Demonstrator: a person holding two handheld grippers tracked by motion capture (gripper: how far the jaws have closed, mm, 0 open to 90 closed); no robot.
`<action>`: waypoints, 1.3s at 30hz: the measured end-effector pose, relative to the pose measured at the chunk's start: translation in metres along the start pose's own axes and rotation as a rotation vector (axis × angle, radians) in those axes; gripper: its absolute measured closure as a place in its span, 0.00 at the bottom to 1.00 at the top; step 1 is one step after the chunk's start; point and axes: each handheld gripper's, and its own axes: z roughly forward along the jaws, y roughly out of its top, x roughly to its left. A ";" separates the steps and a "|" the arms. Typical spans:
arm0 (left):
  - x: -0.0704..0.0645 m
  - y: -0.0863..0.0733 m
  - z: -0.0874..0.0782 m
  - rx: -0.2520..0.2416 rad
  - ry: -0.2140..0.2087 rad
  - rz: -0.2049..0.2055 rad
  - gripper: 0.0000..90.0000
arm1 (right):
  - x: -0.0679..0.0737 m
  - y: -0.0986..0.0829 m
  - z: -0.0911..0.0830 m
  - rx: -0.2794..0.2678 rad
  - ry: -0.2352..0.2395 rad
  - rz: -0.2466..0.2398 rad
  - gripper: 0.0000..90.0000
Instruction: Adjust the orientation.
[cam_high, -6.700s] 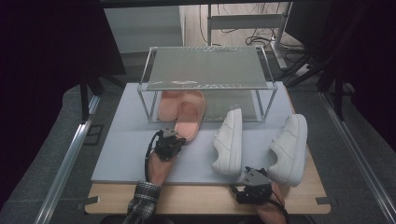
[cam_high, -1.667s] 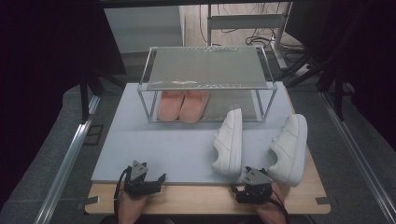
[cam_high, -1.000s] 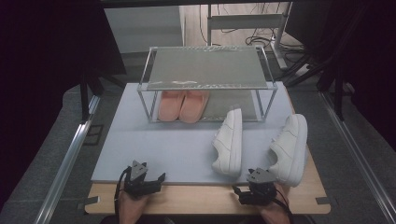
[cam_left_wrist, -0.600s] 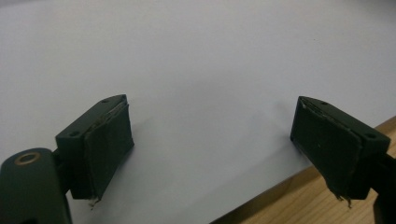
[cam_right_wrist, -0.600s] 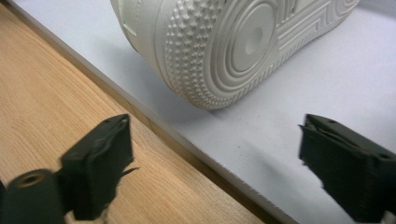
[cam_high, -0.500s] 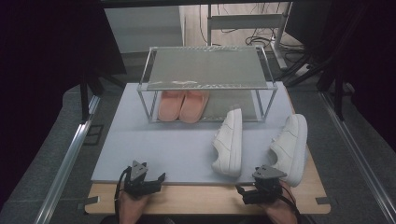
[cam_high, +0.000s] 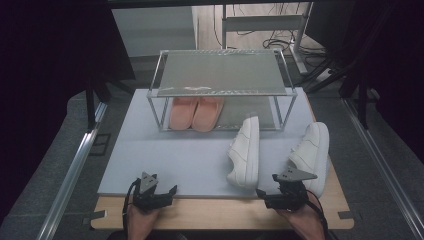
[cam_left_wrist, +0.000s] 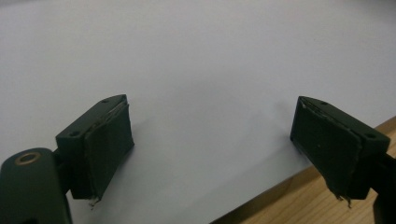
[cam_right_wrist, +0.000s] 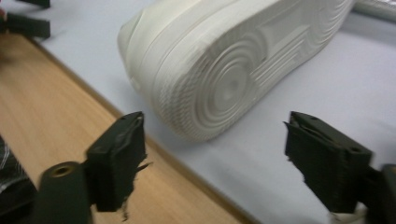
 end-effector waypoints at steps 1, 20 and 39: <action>0.000 0.000 0.000 0.000 0.000 0.000 0.14 | -0.002 0.003 -0.001 -0.004 0.000 0.004 0.30; 0.000 0.000 0.000 -0.002 0.000 -0.001 0.14 | -0.009 0.044 0.000 -0.050 0.022 -0.005 0.99; 0.000 0.000 0.000 0.000 0.000 0.002 0.14 | -0.015 0.068 0.024 -0.036 -0.025 -0.027 1.00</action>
